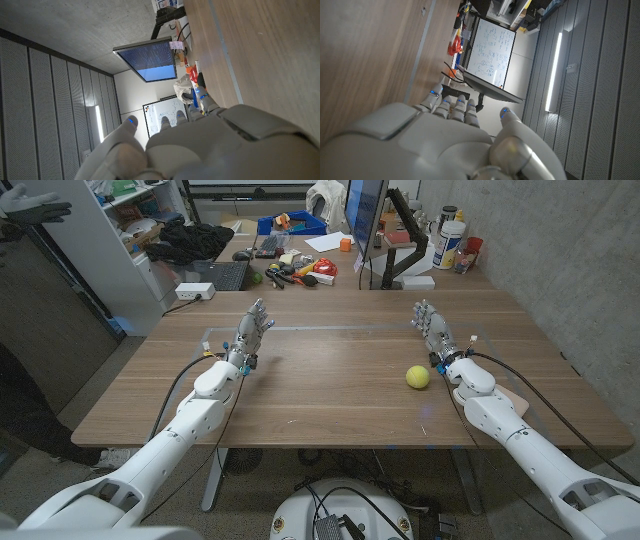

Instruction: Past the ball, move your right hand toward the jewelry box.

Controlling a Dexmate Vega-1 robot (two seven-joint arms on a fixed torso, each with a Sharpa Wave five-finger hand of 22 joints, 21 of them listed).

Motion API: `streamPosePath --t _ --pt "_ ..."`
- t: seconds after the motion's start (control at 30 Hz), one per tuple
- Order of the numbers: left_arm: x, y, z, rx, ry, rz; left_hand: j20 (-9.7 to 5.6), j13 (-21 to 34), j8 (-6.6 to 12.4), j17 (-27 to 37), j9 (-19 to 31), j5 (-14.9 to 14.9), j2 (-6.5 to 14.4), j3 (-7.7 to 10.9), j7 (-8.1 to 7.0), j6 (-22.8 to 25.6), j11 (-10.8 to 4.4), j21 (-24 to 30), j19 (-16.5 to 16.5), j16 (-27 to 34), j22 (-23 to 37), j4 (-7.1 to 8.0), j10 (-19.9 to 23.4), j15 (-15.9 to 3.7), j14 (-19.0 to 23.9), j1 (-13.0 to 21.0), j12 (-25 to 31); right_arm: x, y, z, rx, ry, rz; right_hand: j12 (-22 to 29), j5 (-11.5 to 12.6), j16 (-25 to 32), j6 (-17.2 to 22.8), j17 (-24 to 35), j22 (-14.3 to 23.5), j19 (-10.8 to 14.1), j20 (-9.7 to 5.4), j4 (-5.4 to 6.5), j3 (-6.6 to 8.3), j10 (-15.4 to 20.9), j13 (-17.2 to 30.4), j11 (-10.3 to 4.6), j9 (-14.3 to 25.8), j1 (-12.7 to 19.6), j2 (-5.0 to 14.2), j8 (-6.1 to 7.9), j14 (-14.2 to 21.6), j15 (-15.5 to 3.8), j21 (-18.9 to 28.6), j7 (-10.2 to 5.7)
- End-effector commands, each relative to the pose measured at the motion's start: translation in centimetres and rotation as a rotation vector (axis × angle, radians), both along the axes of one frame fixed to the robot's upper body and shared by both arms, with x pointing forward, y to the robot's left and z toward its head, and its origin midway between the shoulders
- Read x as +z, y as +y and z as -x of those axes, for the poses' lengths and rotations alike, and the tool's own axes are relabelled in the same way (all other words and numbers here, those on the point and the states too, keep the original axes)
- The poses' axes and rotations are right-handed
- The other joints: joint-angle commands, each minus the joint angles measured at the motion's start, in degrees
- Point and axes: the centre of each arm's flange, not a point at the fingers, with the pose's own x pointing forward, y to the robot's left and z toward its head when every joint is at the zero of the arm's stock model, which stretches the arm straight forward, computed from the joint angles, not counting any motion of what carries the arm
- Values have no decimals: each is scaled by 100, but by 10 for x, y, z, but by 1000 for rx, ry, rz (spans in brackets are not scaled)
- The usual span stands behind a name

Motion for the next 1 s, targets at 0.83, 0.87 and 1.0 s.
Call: streamPosePath --t 0.83,0.87,1.0 --pt "-7 7 -2 6 13 -2 -110 27 42 19 13 36 63 11 -32 -296 -12 1 -703 36 16 5 -162 -154 -167 10 25 20 -3 12 -41 -60 129 34 -12 33 117 24 16 -72 -317 -105 51 70 13 4 25 143 70 50 -46 -66 -39 -15" --pt "-7 7 -2 6 14 -2 -114 27 44 19 13 36 64 11 -30 -290 -14 2 -699 37 16 5 -161 -157 -166 11 25 21 -3 12 -44 -65 138 34 -13 33 119 25 16 -71 -317 -107 50 73 13 4 25 144 70 50 -46 -61 -41 -17" --pt "-8 7 -2 6 14 -4 -110 27 43 18 13 38 64 7 -28 -289 -9 -4 -696 37 16 5 -158 -155 -164 12 26 26 -4 16 -54 -78 167 37 -17 35 139 27 17 -64 -317 -115 48 84 13 -8 25 151 72 54 -42 -67 -52 -11"
